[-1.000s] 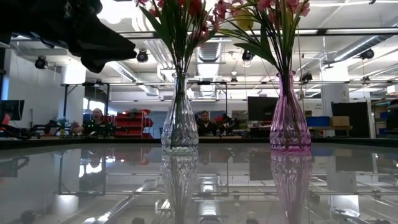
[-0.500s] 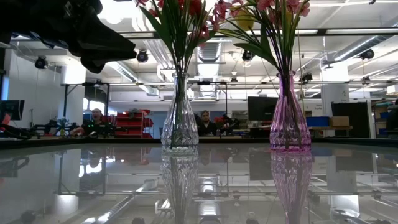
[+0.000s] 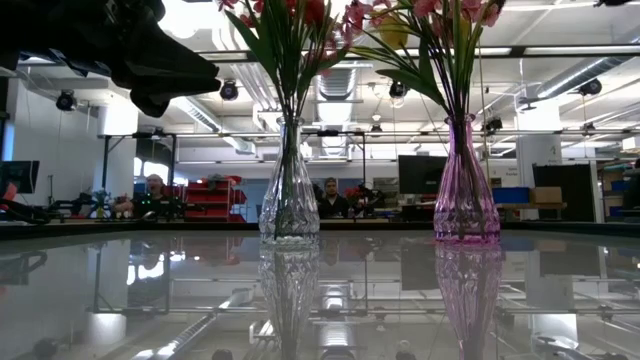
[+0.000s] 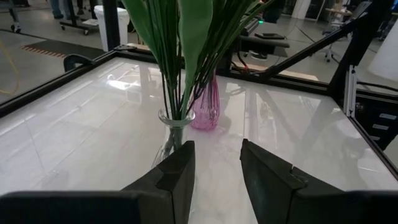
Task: Sort flowers into vase by color
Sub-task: Return to Home Position
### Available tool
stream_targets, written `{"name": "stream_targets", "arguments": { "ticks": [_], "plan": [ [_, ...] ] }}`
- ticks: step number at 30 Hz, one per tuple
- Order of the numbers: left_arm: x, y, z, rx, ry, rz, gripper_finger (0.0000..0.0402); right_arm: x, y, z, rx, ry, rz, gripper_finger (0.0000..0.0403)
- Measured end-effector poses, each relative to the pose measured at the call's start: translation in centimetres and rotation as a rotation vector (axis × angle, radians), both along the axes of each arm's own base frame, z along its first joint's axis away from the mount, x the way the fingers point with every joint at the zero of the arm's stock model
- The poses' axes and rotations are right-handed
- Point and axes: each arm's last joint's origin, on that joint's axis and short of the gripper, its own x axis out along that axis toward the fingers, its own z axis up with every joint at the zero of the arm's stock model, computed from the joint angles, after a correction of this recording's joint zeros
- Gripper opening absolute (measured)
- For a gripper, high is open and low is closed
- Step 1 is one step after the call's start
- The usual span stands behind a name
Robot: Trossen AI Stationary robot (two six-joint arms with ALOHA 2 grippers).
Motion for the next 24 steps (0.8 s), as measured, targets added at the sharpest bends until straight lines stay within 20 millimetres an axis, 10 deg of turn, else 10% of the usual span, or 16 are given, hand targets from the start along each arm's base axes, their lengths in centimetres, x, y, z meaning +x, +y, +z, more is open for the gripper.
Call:
{"name": "stream_targets", "arguments": {
  "ticks": [10,24],
  "plan": [
    [0.0,0.0,0.0,-0.01,0.0,0.002,0.0116,-4.0,-0.5,-3.8,0.088,-0.034,-0.321,0.0036],
    [-0.6,0.2,0.2,-0.003,0.025,-0.006,0.0116,-9.2,1.4,-10.0,0.135,-0.09,-0.224,0.0009]
  ]
}}
